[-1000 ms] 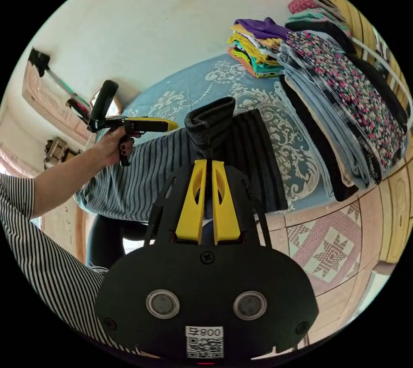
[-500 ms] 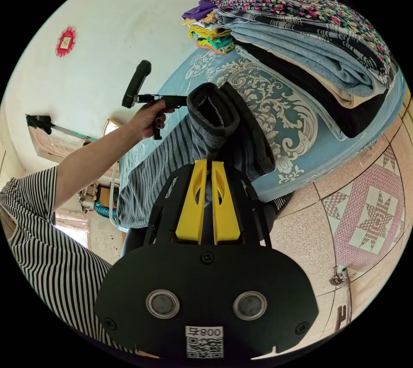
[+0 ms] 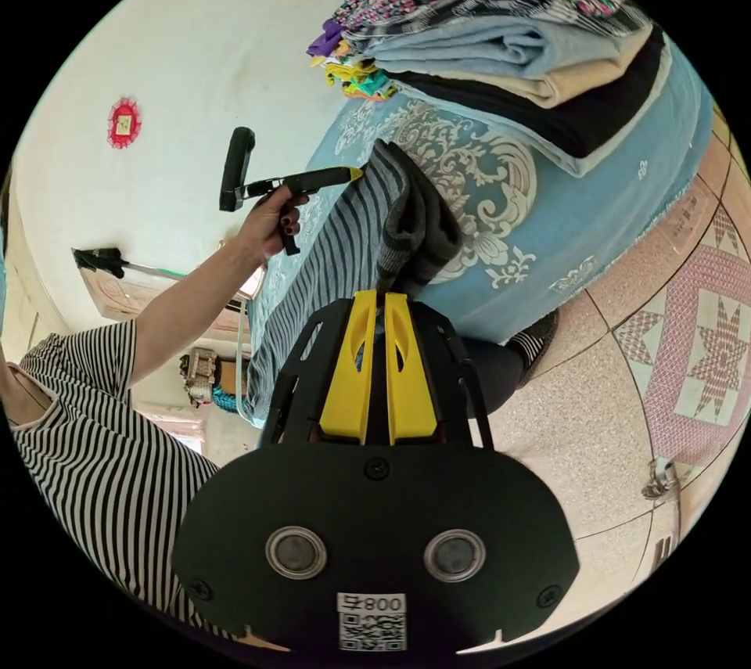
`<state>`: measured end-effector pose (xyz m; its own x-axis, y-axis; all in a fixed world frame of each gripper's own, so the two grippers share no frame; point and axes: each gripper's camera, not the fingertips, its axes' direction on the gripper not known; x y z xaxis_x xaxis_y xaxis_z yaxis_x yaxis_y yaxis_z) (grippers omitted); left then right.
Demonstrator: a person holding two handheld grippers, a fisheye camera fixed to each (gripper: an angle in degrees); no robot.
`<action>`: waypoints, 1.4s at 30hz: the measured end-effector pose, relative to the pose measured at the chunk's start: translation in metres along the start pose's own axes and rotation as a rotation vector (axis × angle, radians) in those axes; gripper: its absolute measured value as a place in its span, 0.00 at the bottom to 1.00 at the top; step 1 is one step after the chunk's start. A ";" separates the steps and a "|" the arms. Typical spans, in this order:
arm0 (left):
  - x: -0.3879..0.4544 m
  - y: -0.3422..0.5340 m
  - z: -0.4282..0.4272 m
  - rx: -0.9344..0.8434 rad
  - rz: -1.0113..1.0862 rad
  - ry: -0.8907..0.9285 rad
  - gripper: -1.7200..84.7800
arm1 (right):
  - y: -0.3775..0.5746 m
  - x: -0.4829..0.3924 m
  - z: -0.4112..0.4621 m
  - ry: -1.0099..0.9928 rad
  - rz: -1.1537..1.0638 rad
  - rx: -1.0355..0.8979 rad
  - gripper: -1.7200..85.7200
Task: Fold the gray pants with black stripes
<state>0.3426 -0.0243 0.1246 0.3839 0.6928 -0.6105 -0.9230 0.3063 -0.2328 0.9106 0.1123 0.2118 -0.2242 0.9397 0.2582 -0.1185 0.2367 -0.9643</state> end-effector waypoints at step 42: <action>-0.001 0.161 0.008 0.140 -0.061 0.098 0.02 | -0.071 0.018 0.184 0.461 -0.361 -0.099 0.02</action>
<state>0.1941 0.0297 0.0938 0.4286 0.6054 -0.6707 -0.8828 0.4385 -0.1683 0.7375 0.0668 0.2958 0.2594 0.8008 0.5399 -0.0136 0.5620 -0.8270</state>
